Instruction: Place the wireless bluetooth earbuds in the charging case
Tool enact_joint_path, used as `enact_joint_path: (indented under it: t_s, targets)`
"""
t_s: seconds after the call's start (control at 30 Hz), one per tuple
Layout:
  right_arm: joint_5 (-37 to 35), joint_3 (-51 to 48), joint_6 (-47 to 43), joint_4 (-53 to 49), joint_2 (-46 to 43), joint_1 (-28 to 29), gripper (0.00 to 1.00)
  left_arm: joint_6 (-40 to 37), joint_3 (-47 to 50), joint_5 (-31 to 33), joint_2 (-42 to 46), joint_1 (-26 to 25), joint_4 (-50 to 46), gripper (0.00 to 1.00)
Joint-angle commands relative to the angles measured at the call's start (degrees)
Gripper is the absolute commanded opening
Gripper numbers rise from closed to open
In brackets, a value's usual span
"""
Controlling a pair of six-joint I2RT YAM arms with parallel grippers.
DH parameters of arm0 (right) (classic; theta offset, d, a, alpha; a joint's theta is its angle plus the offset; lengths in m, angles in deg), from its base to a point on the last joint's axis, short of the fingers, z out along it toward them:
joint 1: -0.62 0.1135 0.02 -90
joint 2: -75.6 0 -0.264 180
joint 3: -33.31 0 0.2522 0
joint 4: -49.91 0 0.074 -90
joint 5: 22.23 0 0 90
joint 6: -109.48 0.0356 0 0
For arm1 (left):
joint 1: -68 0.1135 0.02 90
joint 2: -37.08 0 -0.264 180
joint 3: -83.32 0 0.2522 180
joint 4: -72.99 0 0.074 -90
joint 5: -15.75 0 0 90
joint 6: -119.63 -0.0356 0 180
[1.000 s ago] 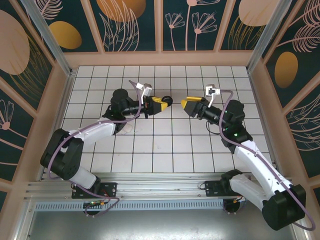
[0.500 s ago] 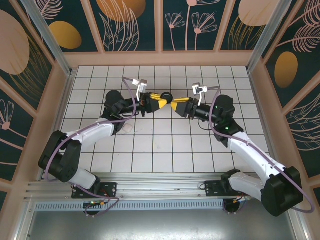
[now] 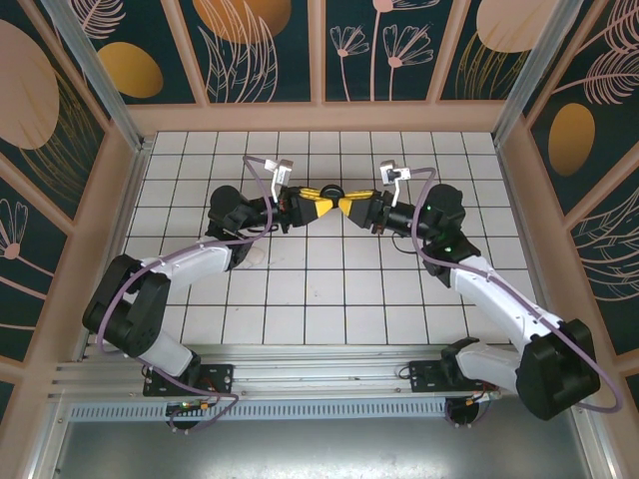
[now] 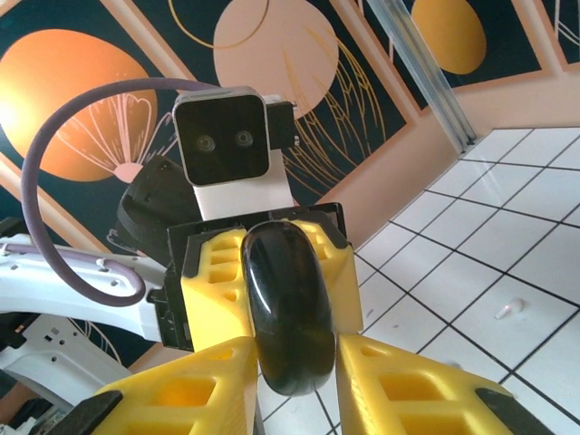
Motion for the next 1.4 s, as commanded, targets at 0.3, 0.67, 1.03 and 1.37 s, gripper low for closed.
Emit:
enact_joint_path:
  t_s: [0.3,0.67,1.03,1.37]
  targets:
    - [4.9,3.6,1.4,3.7,3.2,0.2,0.28,0.0,-0.4,-2.4,0.8,-1.0,2.9,0.00]
    - [5.5,6.1,-1.1,-0.1,4.9,1.1,0.32,-0.4,0.2,-3.2,2.5,-1.0,0.8,0.00]
    - [2.0,7.6,-2.8,-5.0,4.8,0.4,0.13,-14.5,1.0,6.6,8.3,-1.0,-18.6,0.42]
    - [-7.8,8.9,-5.6,-23.1,5.9,-10.3,0.13,-29.8,-1.5,28.4,14.7,0.4,-46.7,0.68]
